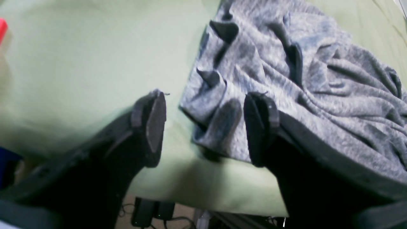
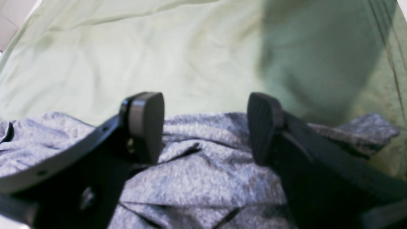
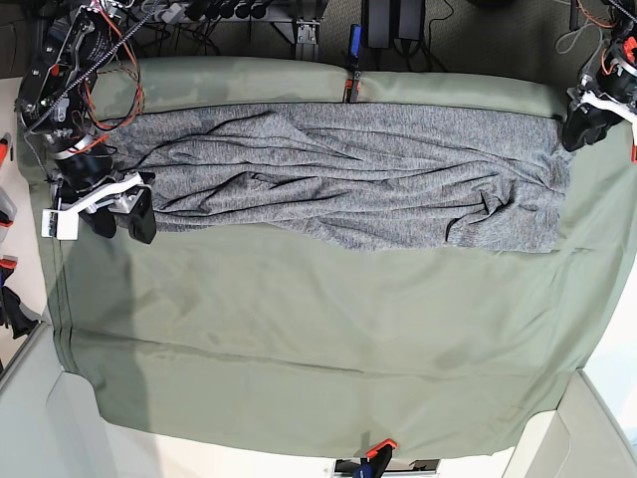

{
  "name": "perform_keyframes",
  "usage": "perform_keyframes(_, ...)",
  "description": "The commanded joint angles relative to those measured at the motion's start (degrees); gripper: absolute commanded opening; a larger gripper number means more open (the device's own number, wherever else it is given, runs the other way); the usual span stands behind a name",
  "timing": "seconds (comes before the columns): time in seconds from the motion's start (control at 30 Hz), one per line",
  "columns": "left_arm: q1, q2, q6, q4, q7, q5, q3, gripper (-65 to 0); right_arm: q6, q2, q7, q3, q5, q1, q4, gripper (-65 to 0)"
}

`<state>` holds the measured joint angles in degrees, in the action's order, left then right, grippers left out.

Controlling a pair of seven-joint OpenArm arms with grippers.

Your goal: Fold the T-shirt properly

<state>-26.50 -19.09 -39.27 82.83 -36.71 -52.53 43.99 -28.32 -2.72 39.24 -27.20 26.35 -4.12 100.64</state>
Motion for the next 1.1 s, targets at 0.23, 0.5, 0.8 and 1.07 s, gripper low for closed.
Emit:
perform_keyframes(0.23,2.49,-0.76,-0.73,0.57,5.90,5.53,-7.41,-24.4,-0.44,-0.44,-1.22,-0.04,1.27,0.59,1.03,-24.5)
perform_keyframes(0.5,6.62,-0.76,-0.73,0.50,5.88,7.76,-8.28,-24.4,-0.44,-0.44,-1.25,-0.04,1.31,0.59,1.03,-24.5)
perform_keyframes(0.8,7.76,-0.76,-0.37,0.46,8.02,9.75,-11.30,-24.4,-0.44,-0.44,-1.22,-0.04,1.29,0.59,1.03,-24.5)
perform_keyframes(1.07,11.34,-0.92,1.62,0.44,7.23,12.61,-11.30,-24.4,-0.44,-0.44,-1.22,-0.04,1.29,0.59,1.03,-24.5)
